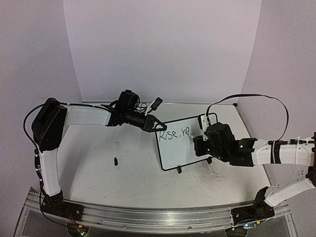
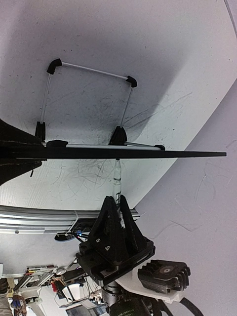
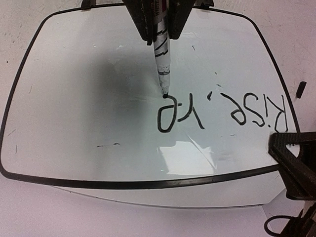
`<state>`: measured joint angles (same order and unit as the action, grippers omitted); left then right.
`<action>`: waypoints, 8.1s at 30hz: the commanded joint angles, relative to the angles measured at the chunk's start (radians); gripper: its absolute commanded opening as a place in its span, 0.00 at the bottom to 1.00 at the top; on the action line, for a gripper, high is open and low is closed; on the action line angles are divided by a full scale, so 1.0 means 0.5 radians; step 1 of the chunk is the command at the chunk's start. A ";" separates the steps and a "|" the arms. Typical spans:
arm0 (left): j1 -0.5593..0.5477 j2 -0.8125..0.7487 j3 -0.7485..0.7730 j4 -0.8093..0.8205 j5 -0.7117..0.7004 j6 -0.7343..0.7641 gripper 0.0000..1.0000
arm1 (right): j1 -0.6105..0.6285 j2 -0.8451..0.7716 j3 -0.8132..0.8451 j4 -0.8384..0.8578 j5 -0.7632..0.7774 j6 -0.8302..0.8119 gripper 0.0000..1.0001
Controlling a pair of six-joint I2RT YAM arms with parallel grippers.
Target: Write a sentence on the whiteboard
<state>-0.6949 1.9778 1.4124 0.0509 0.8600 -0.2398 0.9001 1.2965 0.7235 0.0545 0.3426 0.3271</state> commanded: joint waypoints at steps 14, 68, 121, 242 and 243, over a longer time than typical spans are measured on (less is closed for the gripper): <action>-0.023 -0.064 -0.002 -0.068 0.018 0.013 0.00 | -0.072 -0.104 0.004 0.110 0.055 0.032 0.00; -0.035 -0.069 -0.002 -0.068 0.026 0.019 0.00 | -0.073 -0.059 -0.066 -0.055 -0.034 -0.004 0.00; -0.038 -0.072 -0.002 -0.068 0.029 0.025 0.00 | -0.098 -0.166 -0.082 -0.052 0.141 -0.004 0.00; -0.049 -0.089 -0.002 -0.077 0.040 0.041 0.00 | -0.275 -0.145 -0.006 -0.080 -0.016 -0.031 0.00; -0.049 -0.089 0.000 -0.077 0.038 0.041 0.00 | -0.275 -0.155 -0.013 -0.094 -0.022 -0.025 0.00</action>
<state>-0.7006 1.9720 1.4124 0.0426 0.8582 -0.2332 0.7662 1.2377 0.7333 0.0463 0.3461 0.2882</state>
